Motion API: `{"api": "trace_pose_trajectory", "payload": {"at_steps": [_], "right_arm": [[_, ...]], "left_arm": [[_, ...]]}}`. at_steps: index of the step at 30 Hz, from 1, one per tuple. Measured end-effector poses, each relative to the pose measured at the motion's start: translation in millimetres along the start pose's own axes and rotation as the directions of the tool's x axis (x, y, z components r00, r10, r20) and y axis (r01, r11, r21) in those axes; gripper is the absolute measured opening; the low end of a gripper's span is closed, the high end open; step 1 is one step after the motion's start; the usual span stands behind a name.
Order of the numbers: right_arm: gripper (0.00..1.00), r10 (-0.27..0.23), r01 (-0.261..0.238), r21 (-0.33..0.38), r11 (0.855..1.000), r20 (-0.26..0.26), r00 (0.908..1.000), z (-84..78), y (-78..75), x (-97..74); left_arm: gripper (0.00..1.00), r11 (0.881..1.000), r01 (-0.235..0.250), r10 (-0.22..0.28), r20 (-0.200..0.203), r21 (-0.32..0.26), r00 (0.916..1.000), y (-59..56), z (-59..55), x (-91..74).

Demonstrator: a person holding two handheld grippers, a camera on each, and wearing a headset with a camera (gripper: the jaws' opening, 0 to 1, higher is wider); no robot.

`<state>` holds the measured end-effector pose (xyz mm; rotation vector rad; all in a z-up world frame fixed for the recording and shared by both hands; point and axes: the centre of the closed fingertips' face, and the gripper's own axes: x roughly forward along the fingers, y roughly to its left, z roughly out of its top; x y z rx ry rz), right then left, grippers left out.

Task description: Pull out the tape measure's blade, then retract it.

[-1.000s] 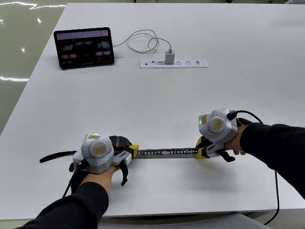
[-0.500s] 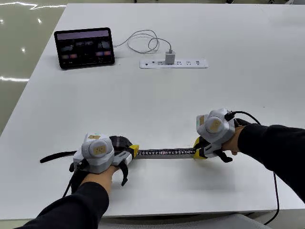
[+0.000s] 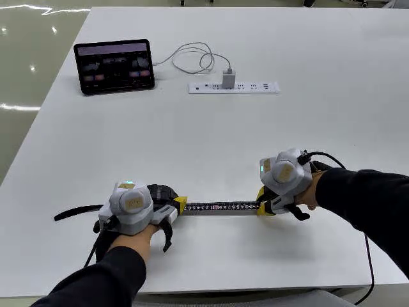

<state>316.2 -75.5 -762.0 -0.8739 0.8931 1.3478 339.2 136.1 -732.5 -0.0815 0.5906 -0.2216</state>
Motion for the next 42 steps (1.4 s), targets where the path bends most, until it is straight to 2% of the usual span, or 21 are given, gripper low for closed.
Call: {"api": "trace_pose_trajectory", "payload": {"at_steps": [7,25,42], "right_arm": [[0.11,0.002,-0.002,-0.017,1.0,-0.001,1.0,2.3,0.6,1.4],[0.11,-0.004,0.004,-0.004,1.0,0.013,0.9999,9.2,0.2,4.6],[0.11,-0.006,0.006,0.006,1.0,0.046,0.9989,12.4,0.2,6.0]], "left_arm": [[0.66,1.0,0.0,0.0,0.002,0.0,1.0,0.0,0.3,-0.2],[0.66,1.0,0.003,-0.003,0.002,-0.006,1.0,0.1,0.2,-0.3],[0.65,1.0,0.011,-0.011,0.002,-0.014,0.9999,0.4,-0.2,-0.2]]}}
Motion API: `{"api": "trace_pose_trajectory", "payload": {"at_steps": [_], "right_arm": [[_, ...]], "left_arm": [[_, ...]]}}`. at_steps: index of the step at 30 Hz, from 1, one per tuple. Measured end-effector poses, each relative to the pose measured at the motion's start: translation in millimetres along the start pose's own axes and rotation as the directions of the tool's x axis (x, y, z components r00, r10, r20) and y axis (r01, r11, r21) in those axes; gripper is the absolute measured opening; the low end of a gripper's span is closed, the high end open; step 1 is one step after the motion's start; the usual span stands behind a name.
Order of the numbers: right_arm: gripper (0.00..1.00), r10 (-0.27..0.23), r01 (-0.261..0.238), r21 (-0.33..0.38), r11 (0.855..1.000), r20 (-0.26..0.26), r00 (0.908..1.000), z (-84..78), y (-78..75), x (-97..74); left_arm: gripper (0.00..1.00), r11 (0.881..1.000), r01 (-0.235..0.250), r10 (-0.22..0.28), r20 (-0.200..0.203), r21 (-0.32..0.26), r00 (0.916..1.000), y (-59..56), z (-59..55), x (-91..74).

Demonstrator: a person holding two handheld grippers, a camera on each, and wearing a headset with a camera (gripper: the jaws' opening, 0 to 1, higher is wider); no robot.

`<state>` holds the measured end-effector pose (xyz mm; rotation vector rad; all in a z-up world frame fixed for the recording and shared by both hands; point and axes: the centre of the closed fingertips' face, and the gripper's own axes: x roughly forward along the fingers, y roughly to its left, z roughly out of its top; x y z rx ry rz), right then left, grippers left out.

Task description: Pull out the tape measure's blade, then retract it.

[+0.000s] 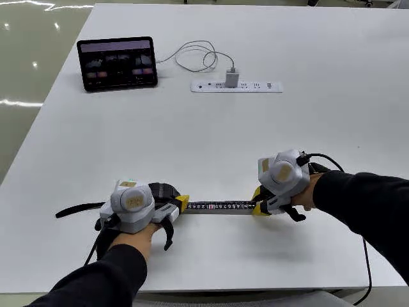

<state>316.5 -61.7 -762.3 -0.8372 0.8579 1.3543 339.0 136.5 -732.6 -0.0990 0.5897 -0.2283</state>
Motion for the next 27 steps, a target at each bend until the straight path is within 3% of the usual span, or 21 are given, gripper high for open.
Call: {"api": "trace_pose_trajectory", "payload": {"at_steps": [27], "right_arm": [[0.11,0.011,-0.012,0.022,1.0,0.03,0.9995,15.6,1.4,6.4]], "left_arm": [[0.65,1.0,0.016,-0.016,-0.012,-0.003,0.9998,-0.6,-0.1,-1.6]]}}
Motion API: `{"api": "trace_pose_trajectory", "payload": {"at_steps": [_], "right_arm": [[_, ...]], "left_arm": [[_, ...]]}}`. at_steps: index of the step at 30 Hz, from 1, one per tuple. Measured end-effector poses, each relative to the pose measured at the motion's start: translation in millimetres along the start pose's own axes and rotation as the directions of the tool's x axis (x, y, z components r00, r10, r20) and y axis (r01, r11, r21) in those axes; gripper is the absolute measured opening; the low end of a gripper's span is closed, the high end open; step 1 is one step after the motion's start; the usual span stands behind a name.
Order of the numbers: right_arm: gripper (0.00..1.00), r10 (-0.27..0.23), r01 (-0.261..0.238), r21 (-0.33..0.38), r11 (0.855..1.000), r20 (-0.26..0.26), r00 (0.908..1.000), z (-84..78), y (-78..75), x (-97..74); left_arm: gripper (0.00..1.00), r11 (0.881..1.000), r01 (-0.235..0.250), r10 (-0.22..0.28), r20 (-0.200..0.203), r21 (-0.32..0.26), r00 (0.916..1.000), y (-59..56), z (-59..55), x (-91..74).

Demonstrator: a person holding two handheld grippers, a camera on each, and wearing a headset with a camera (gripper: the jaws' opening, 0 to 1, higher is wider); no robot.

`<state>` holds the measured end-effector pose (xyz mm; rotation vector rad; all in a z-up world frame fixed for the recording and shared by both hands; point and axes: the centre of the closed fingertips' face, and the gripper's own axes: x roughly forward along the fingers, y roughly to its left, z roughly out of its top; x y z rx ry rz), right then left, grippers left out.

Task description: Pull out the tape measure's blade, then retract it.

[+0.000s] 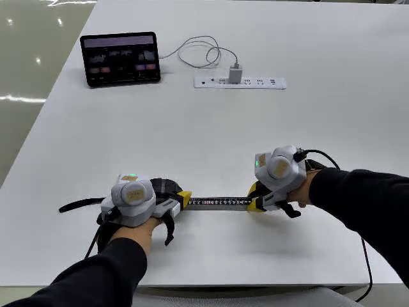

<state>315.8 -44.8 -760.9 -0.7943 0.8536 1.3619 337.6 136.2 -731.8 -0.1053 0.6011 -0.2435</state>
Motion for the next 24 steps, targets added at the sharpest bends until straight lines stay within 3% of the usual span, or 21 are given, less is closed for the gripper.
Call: {"api": "trace_pose_trajectory", "payload": {"at_steps": [24], "right_arm": [[0.11,-0.004,0.004,-0.004,1.0,0.038,0.9993,10.3,-0.2,5.6]], "left_arm": [[0.65,1.0,0.004,-0.004,0.004,-0.005,1.0,0.6,1.0,0.6]]}}
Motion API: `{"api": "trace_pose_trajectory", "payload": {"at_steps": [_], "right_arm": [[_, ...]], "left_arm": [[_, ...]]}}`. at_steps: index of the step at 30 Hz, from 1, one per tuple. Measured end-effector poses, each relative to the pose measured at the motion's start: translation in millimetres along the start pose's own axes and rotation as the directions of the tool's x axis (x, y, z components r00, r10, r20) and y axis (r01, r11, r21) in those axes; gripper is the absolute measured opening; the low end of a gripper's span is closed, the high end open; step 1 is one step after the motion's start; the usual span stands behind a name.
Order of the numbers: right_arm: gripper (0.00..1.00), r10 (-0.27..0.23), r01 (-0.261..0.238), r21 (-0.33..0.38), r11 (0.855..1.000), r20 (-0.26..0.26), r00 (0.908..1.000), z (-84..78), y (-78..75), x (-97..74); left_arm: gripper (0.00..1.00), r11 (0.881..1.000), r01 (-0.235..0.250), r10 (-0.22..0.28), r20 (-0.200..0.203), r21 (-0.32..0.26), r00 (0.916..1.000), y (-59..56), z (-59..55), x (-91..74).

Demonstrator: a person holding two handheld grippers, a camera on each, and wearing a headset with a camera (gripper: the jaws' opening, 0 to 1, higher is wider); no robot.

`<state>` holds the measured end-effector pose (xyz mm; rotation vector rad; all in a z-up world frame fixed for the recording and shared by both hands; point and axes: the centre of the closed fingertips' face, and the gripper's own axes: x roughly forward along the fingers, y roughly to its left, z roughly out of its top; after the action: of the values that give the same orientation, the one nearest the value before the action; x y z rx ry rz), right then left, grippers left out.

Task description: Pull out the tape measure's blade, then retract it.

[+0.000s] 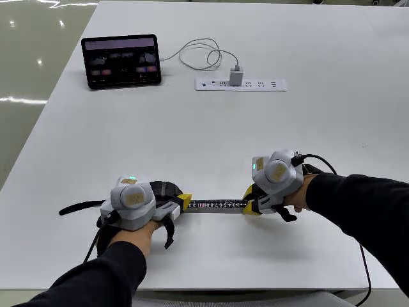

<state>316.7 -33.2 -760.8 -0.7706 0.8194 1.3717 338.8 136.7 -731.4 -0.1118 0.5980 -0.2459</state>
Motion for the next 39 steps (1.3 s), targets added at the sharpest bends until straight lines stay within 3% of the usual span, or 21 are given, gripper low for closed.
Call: {"api": "trace_pose_trajectory", "payload": {"at_steps": [39], "right_arm": [[0.11,-0.003,0.002,0.028,1.0,0.022,0.9998,4.9,0.0,3.2]], "left_arm": [[0.65,1.0,0.029,-0.029,0.012,-0.01,0.9995,0.0,0.7,-0.8]]}}
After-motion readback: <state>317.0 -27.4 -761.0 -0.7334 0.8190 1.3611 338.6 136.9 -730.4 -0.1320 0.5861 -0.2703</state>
